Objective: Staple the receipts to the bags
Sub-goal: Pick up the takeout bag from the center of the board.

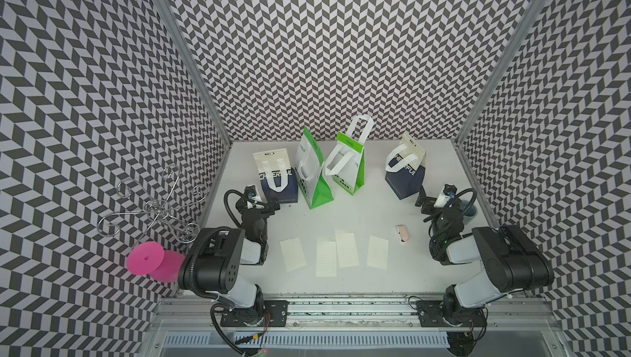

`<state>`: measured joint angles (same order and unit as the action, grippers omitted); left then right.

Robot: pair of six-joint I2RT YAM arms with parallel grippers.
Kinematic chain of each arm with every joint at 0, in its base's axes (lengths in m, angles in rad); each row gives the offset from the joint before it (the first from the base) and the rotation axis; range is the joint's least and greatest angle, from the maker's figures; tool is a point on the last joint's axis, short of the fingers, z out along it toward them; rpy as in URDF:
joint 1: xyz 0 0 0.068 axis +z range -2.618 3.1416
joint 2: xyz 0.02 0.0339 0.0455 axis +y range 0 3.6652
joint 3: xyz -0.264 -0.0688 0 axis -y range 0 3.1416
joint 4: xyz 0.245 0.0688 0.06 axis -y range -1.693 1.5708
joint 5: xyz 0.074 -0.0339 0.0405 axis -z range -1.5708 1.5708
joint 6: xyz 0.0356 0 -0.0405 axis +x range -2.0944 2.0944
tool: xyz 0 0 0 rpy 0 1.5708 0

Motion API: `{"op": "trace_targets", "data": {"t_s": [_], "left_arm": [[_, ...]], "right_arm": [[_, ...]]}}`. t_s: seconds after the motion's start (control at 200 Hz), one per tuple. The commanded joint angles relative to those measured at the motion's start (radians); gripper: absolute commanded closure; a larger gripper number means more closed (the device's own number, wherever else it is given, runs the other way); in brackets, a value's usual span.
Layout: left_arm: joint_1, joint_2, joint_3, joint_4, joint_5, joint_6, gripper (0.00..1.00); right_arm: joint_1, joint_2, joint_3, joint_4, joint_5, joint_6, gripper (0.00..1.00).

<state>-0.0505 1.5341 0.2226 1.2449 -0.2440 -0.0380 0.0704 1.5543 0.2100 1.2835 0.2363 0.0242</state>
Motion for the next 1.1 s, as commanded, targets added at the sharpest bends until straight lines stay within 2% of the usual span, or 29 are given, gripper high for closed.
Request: {"op": "trace_targets", "data": {"t_s": [0.0, 0.135, 0.25, 0.376, 0.456, 0.551, 0.611, 0.631, 0.691, 0.771, 0.846, 0.921, 1.092], "left_arm": [[-0.024, -0.086, 0.003, -0.031, -0.027, 0.020, 0.00], [-0.038, -0.203, 0.055, -0.281, -0.082, -0.049, 0.00], [-0.055, -0.298, 0.067, -0.427, -0.140, -0.123, 0.00], [-0.133, -0.403, 0.105, -0.593, -0.380, -0.176, 0.00], [-0.138, -0.452, 0.167, -0.737, -0.442, -0.302, 0.00], [-0.135, -0.501, 0.236, -0.918, -0.514, -0.560, 0.00], [-0.120, -0.524, 0.259, -0.953, -0.464, -0.629, 0.00], [-0.114, -0.534, 0.260, -0.952, -0.432, -0.641, 0.00], [-0.095, -0.566, 0.257, -0.960, -0.361, -0.725, 0.00], [-0.072, -0.621, 0.227, -0.970, -0.300, -0.854, 0.00], [-0.038, -0.677, 0.186, -0.929, -0.214, -0.882, 0.00], [-0.024, -0.729, 0.172, -0.936, -0.195, -0.909, 0.00], [-0.026, -0.761, 0.240, -0.984, -0.157, -0.867, 0.00]], "right_arm": [[0.016, -0.096, 0.000, -0.009, 0.034, -0.019, 0.01], [0.018, -0.214, 0.148, -0.436, 0.080, 0.095, 0.01], [0.036, -0.278, 0.199, -0.595, 0.103, 0.127, 0.01], [0.040, -0.378, 0.205, -0.672, 0.132, 0.177, 0.01], [0.040, -0.399, 0.211, -0.691, 0.166, 0.250, 0.01], [0.037, -0.392, 0.259, -0.811, 0.220, 0.519, 0.01], [0.032, -0.388, 0.337, -1.072, 0.257, 0.743, 0.01], [0.024, -0.384, 0.354, -1.122, 0.242, 0.770, 0.01], [0.012, -0.377, 0.355, -1.078, 0.147, 0.684, 0.01], [0.012, -0.388, 0.332, -1.065, 0.130, 0.705, 0.01], [0.012, -0.421, 0.304, -1.035, 0.127, 0.714, 0.01], [0.012, -0.461, 0.303, -1.024, 0.068, 0.622, 0.01], [0.033, -0.556, 0.368, -1.105, -0.084, 0.565, 0.01]]}}
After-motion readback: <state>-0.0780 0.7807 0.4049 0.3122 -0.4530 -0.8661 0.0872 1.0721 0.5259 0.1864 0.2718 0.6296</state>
